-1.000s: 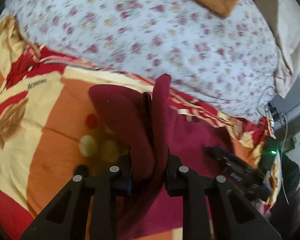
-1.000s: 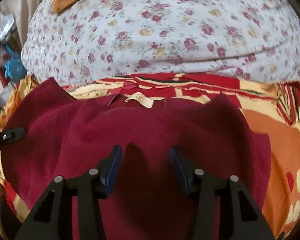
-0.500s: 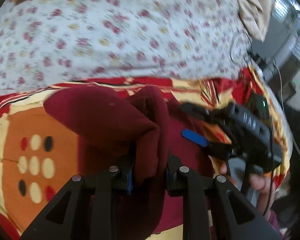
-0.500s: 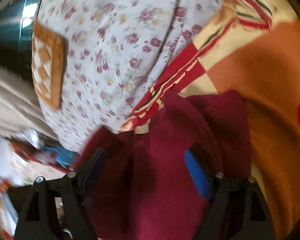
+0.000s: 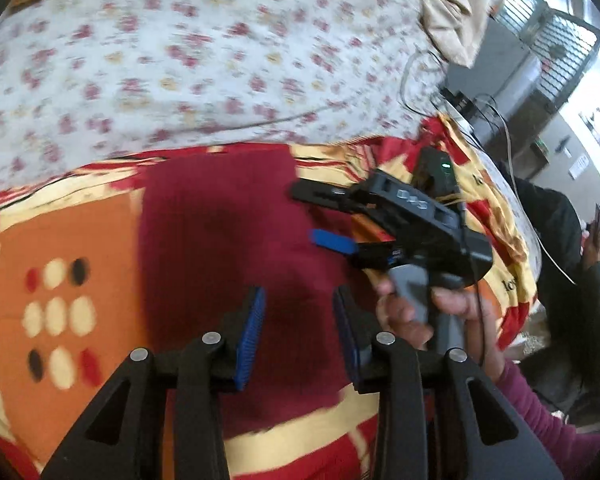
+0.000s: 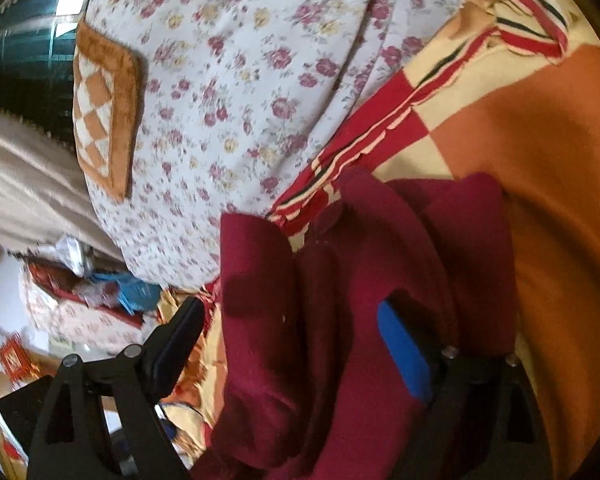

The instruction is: Fold small clothes

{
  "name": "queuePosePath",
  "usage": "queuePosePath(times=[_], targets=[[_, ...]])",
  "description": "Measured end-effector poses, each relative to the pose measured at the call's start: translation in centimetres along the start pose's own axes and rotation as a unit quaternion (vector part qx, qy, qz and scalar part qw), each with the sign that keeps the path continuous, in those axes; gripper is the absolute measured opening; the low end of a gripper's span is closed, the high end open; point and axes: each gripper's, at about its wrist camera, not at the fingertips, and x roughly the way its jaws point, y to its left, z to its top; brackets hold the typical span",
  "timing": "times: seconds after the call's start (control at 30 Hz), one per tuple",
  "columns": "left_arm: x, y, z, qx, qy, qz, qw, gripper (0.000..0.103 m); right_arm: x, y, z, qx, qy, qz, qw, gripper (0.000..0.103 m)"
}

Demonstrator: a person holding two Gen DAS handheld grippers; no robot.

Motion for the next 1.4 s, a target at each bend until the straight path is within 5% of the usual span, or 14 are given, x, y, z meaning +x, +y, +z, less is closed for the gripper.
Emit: queuePosePath(times=[0.13, 0.3, 0.57, 0.73, 0.87, 1.0, 1.07, 1.23, 1.3, 1.4], targets=[[-0.9, 2.8, -2.5, -0.006, 0.001, 0.043, 0.9991, 0.025, 0.7, 1.9, -0.6, -0.046, 0.022, -0.021, 0.998, 0.091], [-0.2, 2.9, -5.0, -0.004, 0.009, -0.004, 0.9999, 0.032, 2.2, 3.6, -1.5, -0.087, 0.045, -0.032, 0.995, 0.092], [-1.2, 0.9, -6.8, 0.068, -0.007, -0.035, 0.9970, 0.037, 2.8, 3.8, -1.6, -0.105, 0.053, -0.052, 0.992, 0.092], [-1.5, 0.9, -7.4, 0.107, 0.002, -0.006, 0.9943, 0.038, 2.8, 3.7, -1.5, -0.098, 0.054, -0.051, 0.992, 0.092], [-1.1, 3.0, -6.8, 0.063, 0.004, 0.005, 0.9980, 0.038, 2.9, 4.0, -1.7, -0.105, 0.052, -0.062, 0.991, 0.092], [-0.9, 6.1, -5.5, -0.037, -0.003, -0.051, 0.9980, 0.038, 3.0, 4.2, -1.6, -0.108, 0.049, -0.065, 0.991, 0.092], [-0.4, 7.3, -4.7, -0.078, -0.007, -0.057, 0.9953, 0.038, 3.1, 4.3, -1.8, -0.116, 0.041, -0.068, 0.990, 0.087], [3.0, 10.7, -3.0, -0.178, -0.009, -0.019, 0.9838, 0.038, 3.4, 5.0, -2.7, -0.168, 0.027, -0.100, 0.980, 0.041], [5.2, 11.4, -2.7, -0.201, 0.014, -0.034, 0.9789, 0.039, 3.2, 5.3, -2.8, -0.179, 0.022, -0.099, 0.979, 0.029], [5.2, 10.8, -2.6, -0.204, 0.004, -0.024, 0.9787, 0.039, 2.4, 6.2, -2.9, -0.196, 0.012, -0.100, 0.975, 0.023]])
